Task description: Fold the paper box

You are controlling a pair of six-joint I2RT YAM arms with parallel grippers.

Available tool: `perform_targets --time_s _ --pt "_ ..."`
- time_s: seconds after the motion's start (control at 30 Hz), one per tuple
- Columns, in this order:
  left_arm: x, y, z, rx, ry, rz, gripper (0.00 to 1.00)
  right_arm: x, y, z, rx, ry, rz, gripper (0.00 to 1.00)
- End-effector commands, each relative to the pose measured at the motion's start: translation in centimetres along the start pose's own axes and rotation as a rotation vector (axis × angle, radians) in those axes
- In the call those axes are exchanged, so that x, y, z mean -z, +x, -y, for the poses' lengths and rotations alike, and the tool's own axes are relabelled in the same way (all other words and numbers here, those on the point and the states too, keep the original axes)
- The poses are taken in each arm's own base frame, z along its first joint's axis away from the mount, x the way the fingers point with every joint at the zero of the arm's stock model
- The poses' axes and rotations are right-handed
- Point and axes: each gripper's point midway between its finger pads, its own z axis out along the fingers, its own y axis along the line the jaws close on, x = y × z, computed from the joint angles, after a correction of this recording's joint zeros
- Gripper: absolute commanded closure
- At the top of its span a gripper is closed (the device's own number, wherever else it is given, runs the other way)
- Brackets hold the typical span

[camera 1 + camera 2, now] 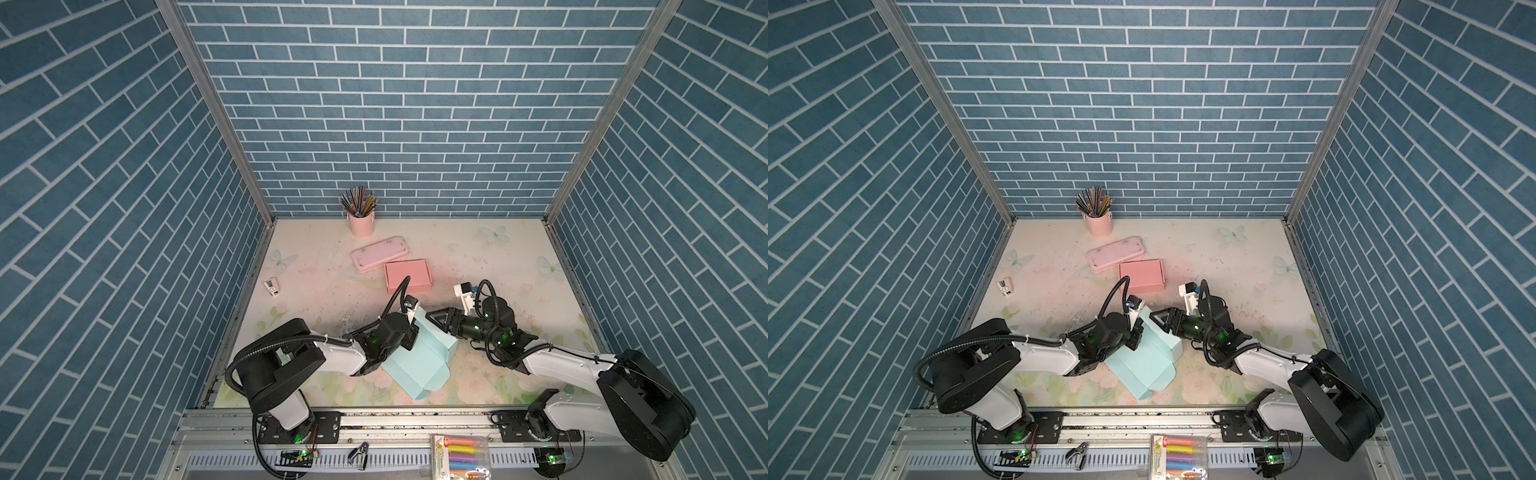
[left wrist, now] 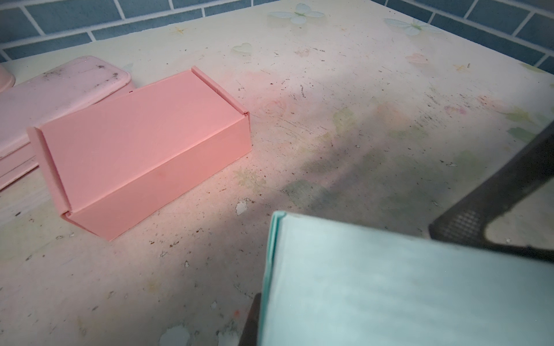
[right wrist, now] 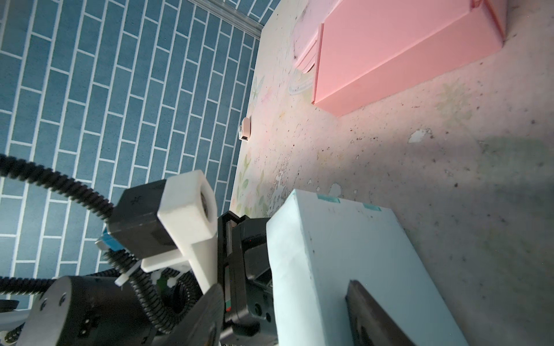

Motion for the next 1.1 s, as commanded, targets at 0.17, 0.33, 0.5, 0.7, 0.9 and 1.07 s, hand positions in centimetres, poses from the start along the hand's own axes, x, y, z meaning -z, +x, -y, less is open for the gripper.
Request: perform_targets --time_s 0.17,0.33,0.5,0.7,0.9,1.07 --pt "-0.2 -0.4 0.8 -0.008 0.041 0.028 0.87 -0.5 2.2 -2.3 -0.017 -0.079 -0.11 0.35" --pt "0.1 0.3 0.3 -0.007 0.028 0.018 0.85 0.0 1.7 -1.1 0.015 0.003 -0.092 0.35" --pt "0.3 0.9 -0.1 -0.012 0.016 0.006 0.79 0.3 1.7 -0.2 0.037 0.054 -0.09 0.35" --pt "0.4 0.9 0.0 -0.014 0.016 0.005 0.77 0.5 1.2 0.0 0.084 0.11 -0.09 0.35" --pt "0.7 1.3 0.3 -0.017 0.026 -0.006 0.71 1.3 0.3 0.1 0.203 0.226 -0.101 0.33" --pt "1.4 2.0 0.3 0.001 0.039 -0.022 0.61 1.7 -0.2 0.3 0.312 0.352 -0.137 0.32"
